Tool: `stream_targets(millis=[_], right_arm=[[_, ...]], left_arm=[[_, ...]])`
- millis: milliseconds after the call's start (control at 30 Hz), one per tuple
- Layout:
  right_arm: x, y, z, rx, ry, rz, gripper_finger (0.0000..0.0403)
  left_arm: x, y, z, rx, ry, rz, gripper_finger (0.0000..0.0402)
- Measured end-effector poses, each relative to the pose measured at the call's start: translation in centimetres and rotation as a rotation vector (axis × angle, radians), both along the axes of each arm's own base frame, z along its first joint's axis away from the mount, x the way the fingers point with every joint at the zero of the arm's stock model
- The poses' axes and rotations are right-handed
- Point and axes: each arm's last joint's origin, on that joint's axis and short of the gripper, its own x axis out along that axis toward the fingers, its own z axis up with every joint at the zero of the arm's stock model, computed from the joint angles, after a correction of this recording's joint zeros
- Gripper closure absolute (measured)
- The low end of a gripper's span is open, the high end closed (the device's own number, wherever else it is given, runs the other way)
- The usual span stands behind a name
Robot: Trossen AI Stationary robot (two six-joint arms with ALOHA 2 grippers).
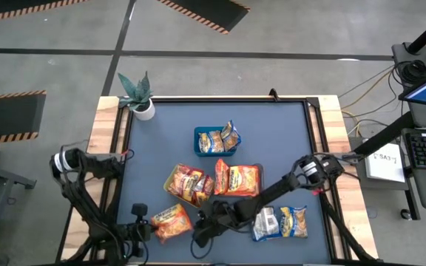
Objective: Sort Maruchan noodles
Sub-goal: Stack the orange noodle pack on top of the orange noodle pack in the black bin
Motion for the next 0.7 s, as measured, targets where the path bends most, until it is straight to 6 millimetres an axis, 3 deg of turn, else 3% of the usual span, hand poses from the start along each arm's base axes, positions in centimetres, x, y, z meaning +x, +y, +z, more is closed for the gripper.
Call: stream_targets(millis=[267,400,700], right_arm=[[0.2,-0.1,0.1,0.094,-0.014,-0.111,0.0214],[0.5,0.0,-1.1,0.113,-0.011,-0.129,0.0168],[2.2,0.3,-2.7,0.14,-0.11,-0.121,0.0124]], left_arm=[[0.1,-0.2,-1.2,0.002,-0.007,0.04,0.0401],[-0.1,-0.3,-1.3,-0.004,-0.007,0.044,0.0401],[-0.3,-0.4,-1.4,-0.013,-0.01,0.042,0.0401]])
